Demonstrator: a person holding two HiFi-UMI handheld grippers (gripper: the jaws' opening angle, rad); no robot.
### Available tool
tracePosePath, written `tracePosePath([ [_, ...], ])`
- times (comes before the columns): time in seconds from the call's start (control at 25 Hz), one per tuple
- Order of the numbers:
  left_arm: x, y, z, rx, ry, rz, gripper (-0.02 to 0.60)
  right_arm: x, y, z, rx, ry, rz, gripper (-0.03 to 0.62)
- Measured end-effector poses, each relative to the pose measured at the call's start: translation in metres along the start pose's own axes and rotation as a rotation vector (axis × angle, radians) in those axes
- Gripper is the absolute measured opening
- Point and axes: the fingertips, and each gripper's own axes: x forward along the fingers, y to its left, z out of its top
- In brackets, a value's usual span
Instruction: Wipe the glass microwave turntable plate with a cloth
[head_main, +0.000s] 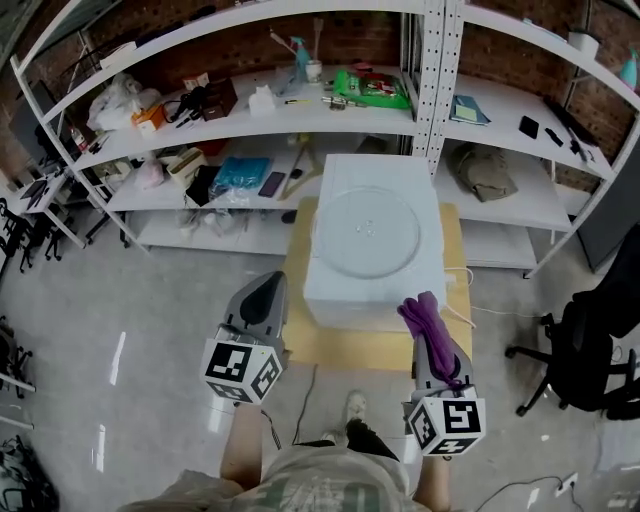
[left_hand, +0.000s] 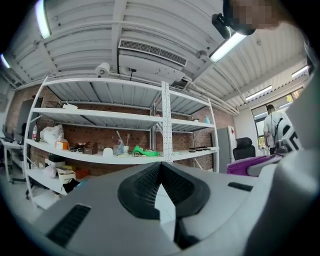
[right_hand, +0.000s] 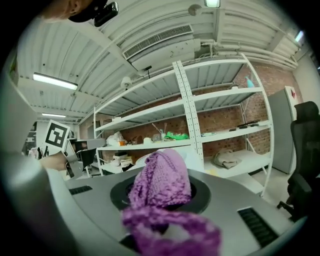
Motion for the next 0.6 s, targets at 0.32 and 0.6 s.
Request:
tracePosePath([
  [0.32,-0.121,-0.021,-0.025,-0.131,0.016,-0.062,0.002,-0.132,0.063,-0.024,-0.038,0.001,-0.098,0.054],
  [0.6,-0.185,-0.061,-0.012,-0.141,-0.024,-0.111,0.002,-0.223,0.077,-0.041,-0.043,0.013,-0.168,0.054],
])
